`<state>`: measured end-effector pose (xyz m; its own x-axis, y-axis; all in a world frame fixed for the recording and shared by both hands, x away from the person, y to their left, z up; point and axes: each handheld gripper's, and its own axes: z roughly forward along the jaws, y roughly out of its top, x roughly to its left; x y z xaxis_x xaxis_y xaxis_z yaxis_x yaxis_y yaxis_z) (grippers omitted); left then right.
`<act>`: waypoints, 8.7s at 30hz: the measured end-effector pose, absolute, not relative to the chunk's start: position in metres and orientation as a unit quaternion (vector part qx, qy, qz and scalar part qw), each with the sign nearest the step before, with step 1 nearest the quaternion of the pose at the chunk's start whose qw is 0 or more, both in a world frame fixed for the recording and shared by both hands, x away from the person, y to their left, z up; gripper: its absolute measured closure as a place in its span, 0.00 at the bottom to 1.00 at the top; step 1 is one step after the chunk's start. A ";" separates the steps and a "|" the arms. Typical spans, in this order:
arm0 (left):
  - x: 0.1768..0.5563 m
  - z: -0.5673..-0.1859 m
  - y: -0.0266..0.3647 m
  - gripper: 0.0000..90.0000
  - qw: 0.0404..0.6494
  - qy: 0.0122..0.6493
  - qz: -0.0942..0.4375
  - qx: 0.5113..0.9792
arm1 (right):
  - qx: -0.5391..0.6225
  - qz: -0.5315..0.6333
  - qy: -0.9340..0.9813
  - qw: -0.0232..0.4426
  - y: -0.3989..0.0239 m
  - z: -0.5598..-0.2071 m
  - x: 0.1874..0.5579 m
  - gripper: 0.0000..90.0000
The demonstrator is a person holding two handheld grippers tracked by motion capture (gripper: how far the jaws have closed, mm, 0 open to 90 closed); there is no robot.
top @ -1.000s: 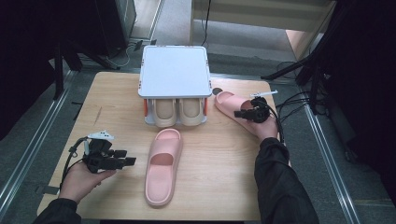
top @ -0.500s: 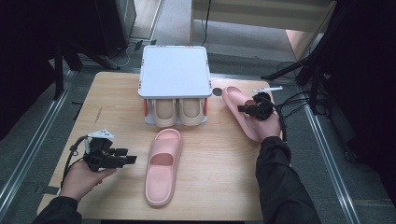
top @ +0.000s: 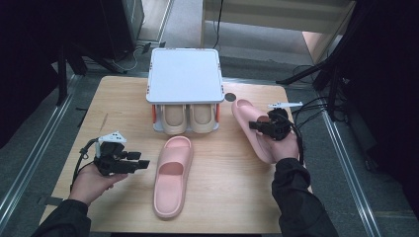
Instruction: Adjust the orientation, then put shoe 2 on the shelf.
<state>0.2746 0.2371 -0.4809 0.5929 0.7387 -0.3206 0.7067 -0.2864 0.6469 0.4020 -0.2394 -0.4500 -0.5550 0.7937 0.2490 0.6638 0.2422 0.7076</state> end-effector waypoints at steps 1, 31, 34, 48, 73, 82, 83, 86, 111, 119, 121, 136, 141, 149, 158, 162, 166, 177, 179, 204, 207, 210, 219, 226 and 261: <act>0.275 -0.481 0.237 0.47 0.392 0.451 0.020 0.802 | 0.465 0.404 0.784 0.080 -0.239 -0.450 0.402 0.95; 0.301 -0.476 0.220 0.58 0.422 0.406 0.031 0.810 | 0.437 0.385 0.812 0.052 -0.202 -0.450 0.322 0.94; 0.304 -0.475 0.218 0.60 0.423 0.406 0.029 0.810 | 0.428 0.375 0.821 0.044 -0.189 -0.457 0.316 0.94; 0.307 -0.466 0.212 0.77 0.432 0.403 0.026 0.806 | 0.394 0.325 0.859 0.036 -0.146 -0.485 0.300 0.93; 0.305 -0.469 0.215 0.78 0.416 0.410 0.038 0.811 | 0.370 0.385 0.845 -0.009 -0.162 -0.460 0.283 0.74; 0.308 -0.480 0.214 0.82 0.396 0.414 0.029 0.819 | 0.410 0.366 0.835 0.021 -0.203 -0.466 0.312 0.96; 0.308 -0.480 0.214 0.83 0.396 0.414 0.029 0.819 | 0.410 0.366 0.835 0.021 -0.203 -0.466 0.312 0.96; 0.310 -0.485 0.215 0.84 0.384 0.416 0.022 0.824 | 0.418 0.356 0.835 0.027 -0.205 -0.473 0.321 0.95; 0.297 -0.498 0.185 0.83 0.364 0.388 -0.008 0.847 | 0.395 0.329 0.857 0.008 -0.177 -0.491 0.330 0.94; 0.300 -0.497 0.189 0.67 0.362 0.406 -0.016 0.839 | 0.399 0.343 0.851 0.009 -0.178 -0.491 0.334 0.90; 0.301 -0.494 0.189 0.64 0.364 0.403 -0.011 0.840 | 0.400 0.348 0.848 0.012 -0.178 -0.489 0.333 0.89; 0.309 -0.483 0.205 0.49 0.380 0.422 0.004 0.823 | 0.388 0.420 0.820 0.036 -0.168 -0.465 0.297 0.75; 0.311 -0.482 0.204 0.48 0.382 0.420 0.005 0.823 | 0.384 0.426 0.818 0.036 -0.164 -0.464 0.288 0.75; 0.317 -0.480 0.205 0.46 0.384 0.426 0.002 0.819 | 0.387 0.443 0.808 0.039 -0.157 -0.464 0.271 0.74; 0.316 -0.478 0.210 0.46 0.388 0.426 0.009 0.817 | 0.381 0.435 0.815 0.042 -0.144 -0.470 0.258 0.72; 0.316 -0.478 0.209 0.46 0.385 0.425 0.011 0.819 | 0.377 0.425 0.822 0.042 -0.134 -0.477 0.258 0.70; 0.316 -0.478 0.209 0.46 0.384 0.425 0.012 0.820 | 0.376 0.414 0.828 0.044 -0.124 -0.484 0.259 0.63; 0.311 -0.479 0.214 0.46 0.382 0.430 0.015 0.818 | 0.393 0.407 0.823 0.053 -0.105 -0.498 0.268 0.50; 0.308 -0.480 0.216 0.46 0.379 0.432 0.020 0.818 | 0.398 0.405 0.821 0.052 -0.100 -0.501 0.271 0.45; 0.277 -0.482 0.250 0.46 0.375 0.479 0.041 0.793 | 0.409 0.391 0.819 0.100 -0.072 -0.511 0.286 0.46; 0.274 -0.482 0.253 0.46 0.375 0.484 0.043 0.790 | 0.402 0.384 0.824 0.111 -0.069 -0.512 0.285 0.48; 0.272 -0.481 0.256 0.50 0.379 0.489 0.047 0.784 | 0.393 0.372 0.832 0.124 -0.064 -0.512 0.284 0.54; 0.272 -0.479 0.258 0.54 0.383 0.491 0.040 0.781 | 0.403 0.371 0.827 0.128 -0.068 -0.511 0.284 0.74; 0.271 -0.478 0.259 0.56 0.385 0.492 0.038 0.780 | 0.415 0.380 0.821 0.099 -0.073 -0.509 0.288 0.79; 0.292 -0.473 0.272 0.53 0.402 0.490 0.049 0.772 | 0.256 0.397 0.881 -0.024 -0.092 -0.486 0.301 0.86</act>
<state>0.2923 0.2717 -0.4730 0.5140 0.7967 -0.3179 0.7172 -0.1958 0.6688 0.3009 -0.0921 -0.4858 -0.8674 0.4323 0.2466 0.4711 0.5538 0.6865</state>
